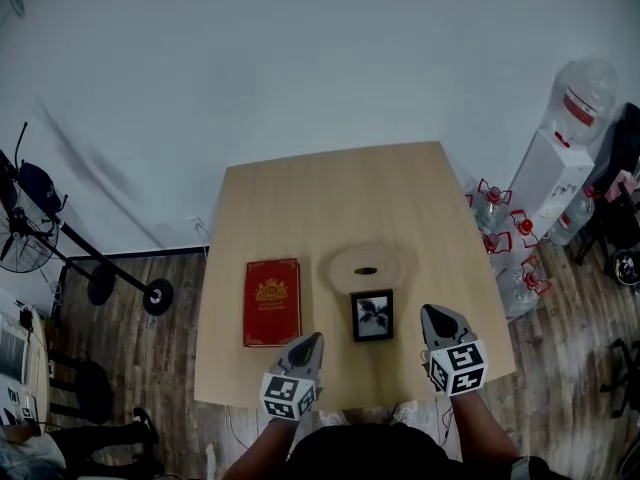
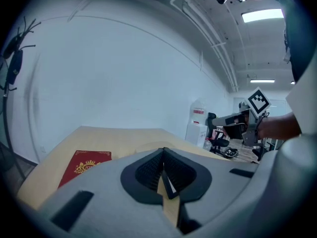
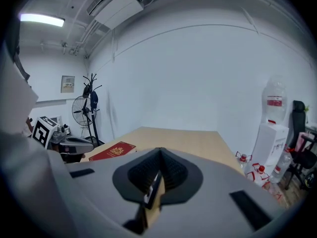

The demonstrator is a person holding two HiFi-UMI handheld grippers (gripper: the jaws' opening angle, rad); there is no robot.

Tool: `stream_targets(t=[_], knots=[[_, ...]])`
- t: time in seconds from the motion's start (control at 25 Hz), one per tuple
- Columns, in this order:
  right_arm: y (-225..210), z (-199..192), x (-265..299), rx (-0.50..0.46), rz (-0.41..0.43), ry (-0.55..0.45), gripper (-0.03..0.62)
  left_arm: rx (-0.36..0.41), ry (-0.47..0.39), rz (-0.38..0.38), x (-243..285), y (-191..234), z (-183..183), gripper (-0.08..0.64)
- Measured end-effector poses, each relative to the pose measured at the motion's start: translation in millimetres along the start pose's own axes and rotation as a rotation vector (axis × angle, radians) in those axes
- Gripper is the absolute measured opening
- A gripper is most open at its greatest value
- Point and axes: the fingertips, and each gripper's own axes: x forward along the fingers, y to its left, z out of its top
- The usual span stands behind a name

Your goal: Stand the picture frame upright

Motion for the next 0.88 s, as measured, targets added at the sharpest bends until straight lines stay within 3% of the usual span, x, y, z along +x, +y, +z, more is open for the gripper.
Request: stream_targets(t=[0.24, 0.44, 0.88], knots=[[0.0, 15.9, -13.0, -0.038, -0.011, -0.05, 0.009, 0.026, -0.035, 0.019, -1.0, 0.7, 19.3, 0.0], [0.8, 19.7, -16.7, 0.011, 0.007, -0.079, 0.009, 0.013, -0.022, 0.032, -4.1, 4.5, 15.3, 0.0], [-0.1, 25.1, -29.3, -0.013, 0.001, -0.126, 0.009, 0.006, -0.013, 0.048, -6.2, 4.2, 9.8, 0.001]])
